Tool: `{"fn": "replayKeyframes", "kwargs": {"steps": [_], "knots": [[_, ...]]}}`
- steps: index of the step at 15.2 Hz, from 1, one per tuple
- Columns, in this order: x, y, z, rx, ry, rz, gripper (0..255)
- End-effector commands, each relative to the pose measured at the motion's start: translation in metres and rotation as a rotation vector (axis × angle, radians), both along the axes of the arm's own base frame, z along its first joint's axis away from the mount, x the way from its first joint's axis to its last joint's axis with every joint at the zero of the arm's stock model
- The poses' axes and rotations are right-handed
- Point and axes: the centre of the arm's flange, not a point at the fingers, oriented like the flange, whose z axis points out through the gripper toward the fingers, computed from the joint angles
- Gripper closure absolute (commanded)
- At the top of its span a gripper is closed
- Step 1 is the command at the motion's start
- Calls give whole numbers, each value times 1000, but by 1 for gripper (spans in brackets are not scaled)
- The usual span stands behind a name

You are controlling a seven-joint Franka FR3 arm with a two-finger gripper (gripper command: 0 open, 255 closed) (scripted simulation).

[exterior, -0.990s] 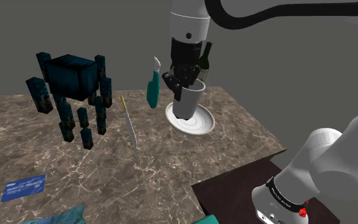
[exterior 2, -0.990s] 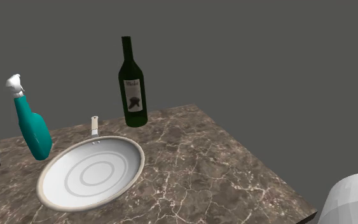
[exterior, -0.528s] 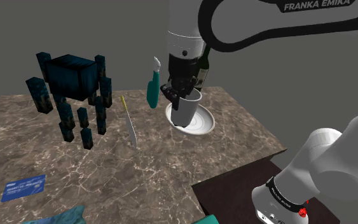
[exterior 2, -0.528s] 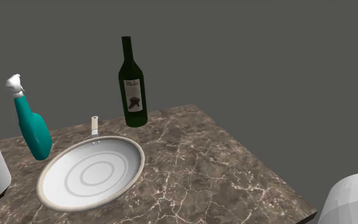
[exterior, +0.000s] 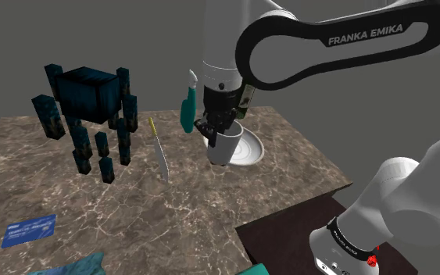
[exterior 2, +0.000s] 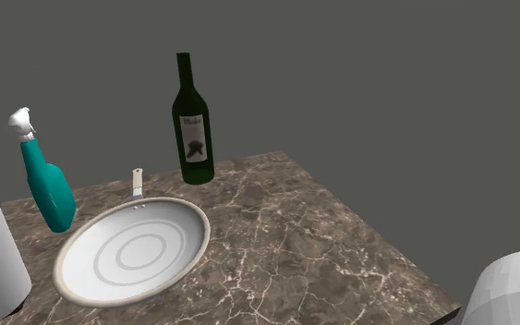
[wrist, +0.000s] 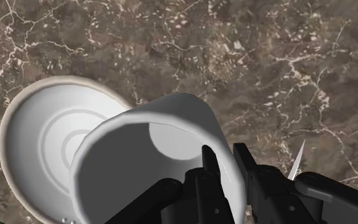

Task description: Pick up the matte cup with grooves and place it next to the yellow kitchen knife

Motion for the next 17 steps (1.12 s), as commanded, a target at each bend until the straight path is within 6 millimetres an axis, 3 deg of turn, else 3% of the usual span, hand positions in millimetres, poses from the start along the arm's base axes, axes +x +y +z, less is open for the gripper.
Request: {"fn": "replayKeyframes", "kwargs": {"steps": [1, 13, 17], "knots": [[0, 0, -11, 0, -1, 0, 255], [0, 0, -77, 0, -1, 0, 255], [0, 0, -77, 0, -1, 0, 255]]}}
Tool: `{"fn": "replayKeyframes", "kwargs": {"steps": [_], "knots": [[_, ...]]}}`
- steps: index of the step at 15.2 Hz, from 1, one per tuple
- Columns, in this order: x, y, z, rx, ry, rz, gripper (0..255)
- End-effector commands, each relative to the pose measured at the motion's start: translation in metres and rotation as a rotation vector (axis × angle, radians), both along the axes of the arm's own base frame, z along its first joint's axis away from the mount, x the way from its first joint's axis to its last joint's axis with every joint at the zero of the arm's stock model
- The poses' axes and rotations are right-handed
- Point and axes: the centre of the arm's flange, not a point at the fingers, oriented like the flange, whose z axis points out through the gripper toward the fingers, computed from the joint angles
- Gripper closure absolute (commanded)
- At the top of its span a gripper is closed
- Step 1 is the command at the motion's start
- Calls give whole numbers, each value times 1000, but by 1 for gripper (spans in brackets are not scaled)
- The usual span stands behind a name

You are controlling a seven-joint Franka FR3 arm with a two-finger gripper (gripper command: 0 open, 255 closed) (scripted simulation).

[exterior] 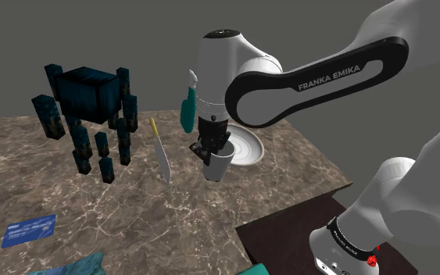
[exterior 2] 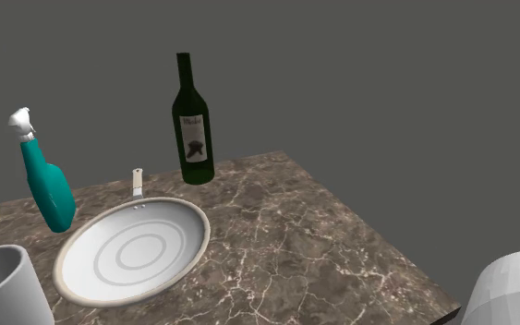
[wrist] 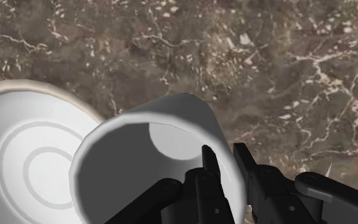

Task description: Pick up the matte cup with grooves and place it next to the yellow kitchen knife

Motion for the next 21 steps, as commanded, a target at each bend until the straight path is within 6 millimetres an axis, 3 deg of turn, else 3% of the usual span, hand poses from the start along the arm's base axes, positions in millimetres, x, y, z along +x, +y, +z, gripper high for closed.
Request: {"fn": "replayKeyframes", "kwargs": {"steps": [1, 4, 5, 10, 14, 21], "knots": [[0, 0, 0, 0, -1, 0, 255], [0, 0, 0, 0, -1, 0, 255], [0, 0, 0, 0, -1, 0, 0], [0, 0, 0, 0, -1, 0, 0], [3, 5, 49, 0, -1, 0, 0], [3, 5, 49, 0, -1, 0, 0]]}}
